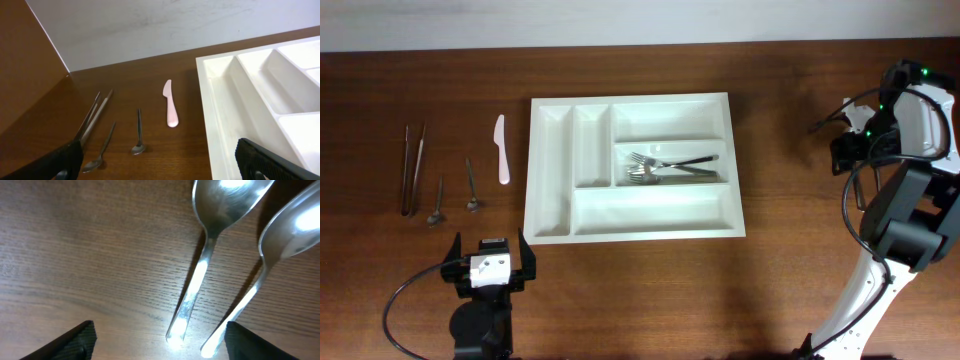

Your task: Pack container

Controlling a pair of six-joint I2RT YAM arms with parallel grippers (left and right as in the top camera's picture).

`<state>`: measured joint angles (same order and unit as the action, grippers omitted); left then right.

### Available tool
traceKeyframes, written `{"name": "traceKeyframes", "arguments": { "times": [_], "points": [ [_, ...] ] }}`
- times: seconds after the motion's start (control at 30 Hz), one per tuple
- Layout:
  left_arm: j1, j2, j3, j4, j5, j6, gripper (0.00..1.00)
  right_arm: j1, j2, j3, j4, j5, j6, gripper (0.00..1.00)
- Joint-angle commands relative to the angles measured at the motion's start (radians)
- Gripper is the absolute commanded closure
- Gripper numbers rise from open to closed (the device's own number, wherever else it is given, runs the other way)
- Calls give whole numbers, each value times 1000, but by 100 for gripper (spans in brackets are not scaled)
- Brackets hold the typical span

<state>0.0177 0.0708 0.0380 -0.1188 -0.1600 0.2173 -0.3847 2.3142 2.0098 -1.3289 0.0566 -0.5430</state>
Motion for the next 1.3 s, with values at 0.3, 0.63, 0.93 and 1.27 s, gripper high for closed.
{"name": "traceKeyframes", "arguments": {
  "times": [0.3, 0.63, 0.93, 1.27],
  "points": [
    [-5, -8, -6, 3, 10, 8, 1, -4, 18, -9, 66, 8, -3, 26],
    [-5, -8, -6, 3, 10, 8, 1, -4, 56, -9, 77, 8, 8, 28],
    [-5, -8, -6, 3, 10, 8, 1, -4, 80, -9, 99, 8, 8, 30],
    [-5, -8, -6, 3, 10, 8, 1, -4, 116, -9, 116, 8, 24, 30]
  ]
}}
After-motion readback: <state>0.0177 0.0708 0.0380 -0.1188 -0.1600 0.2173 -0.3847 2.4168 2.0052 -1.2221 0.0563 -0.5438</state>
